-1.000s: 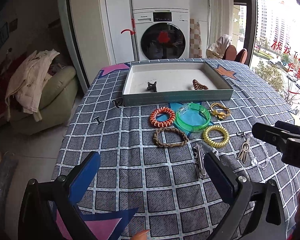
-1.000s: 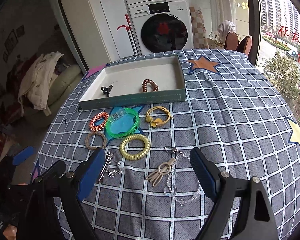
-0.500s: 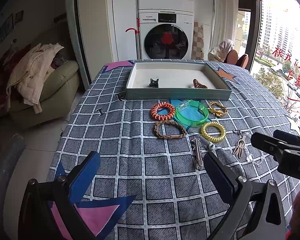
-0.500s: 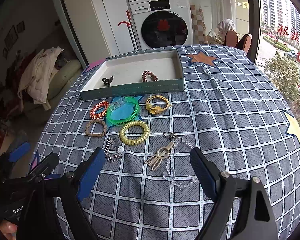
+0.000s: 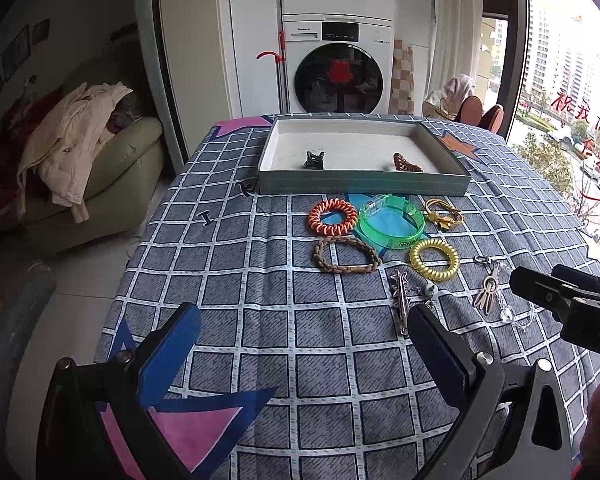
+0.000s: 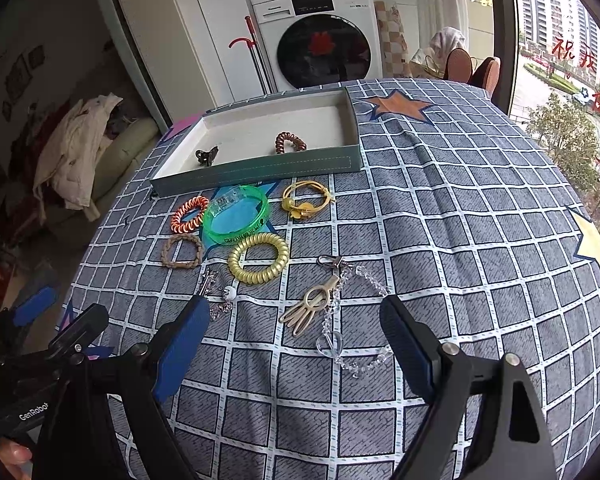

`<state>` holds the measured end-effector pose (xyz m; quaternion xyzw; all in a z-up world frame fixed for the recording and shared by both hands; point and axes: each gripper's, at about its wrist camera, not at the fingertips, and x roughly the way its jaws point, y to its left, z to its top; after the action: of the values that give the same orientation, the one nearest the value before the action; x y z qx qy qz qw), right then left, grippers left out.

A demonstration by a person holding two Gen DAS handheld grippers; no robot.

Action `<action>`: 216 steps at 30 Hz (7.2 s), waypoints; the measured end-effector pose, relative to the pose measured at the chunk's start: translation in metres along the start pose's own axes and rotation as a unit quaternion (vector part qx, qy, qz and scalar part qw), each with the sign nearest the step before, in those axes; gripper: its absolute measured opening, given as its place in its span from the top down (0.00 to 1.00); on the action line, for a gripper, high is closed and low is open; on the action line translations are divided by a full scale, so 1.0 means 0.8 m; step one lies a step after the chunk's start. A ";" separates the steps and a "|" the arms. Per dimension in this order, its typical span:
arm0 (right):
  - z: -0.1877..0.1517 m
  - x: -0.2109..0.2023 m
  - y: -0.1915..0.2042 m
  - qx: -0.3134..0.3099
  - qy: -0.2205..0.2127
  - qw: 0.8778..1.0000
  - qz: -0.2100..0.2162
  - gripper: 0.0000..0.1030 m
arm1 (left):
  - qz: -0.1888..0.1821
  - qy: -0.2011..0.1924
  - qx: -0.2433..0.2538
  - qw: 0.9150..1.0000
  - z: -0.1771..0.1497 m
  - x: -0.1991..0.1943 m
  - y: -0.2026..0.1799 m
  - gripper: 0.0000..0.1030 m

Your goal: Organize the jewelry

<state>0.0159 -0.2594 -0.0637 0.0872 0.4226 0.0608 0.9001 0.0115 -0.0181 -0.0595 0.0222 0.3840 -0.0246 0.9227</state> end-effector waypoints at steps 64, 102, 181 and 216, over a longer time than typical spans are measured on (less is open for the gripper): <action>0.000 0.001 -0.035 0.033 -0.021 0.999 0.024 0.13 | 0.017 0.006 0.021 1.000 0.003 0.004 -0.029 0.00; -0.001 0.003 -0.032 0.037 -0.020 0.999 0.028 0.13 | 0.023 0.005 0.008 1.000 0.003 0.000 -0.019 0.00; 0.005 0.047 -0.051 -0.031 0.048 0.996 -0.068 0.92 | -0.139 0.071 0.054 0.986 0.050 0.125 -0.027 0.71; 0.249 0.162 0.001 0.008 0.002 0.997 0.072 0.92 | -0.102 0.029 0.064 0.992 0.240 0.237 -0.033 0.70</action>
<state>0.2521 -0.2559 -0.0354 0.1243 0.4175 0.1224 0.8918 0.2792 -0.0609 -0.0592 0.0429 0.4081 -0.1427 0.9007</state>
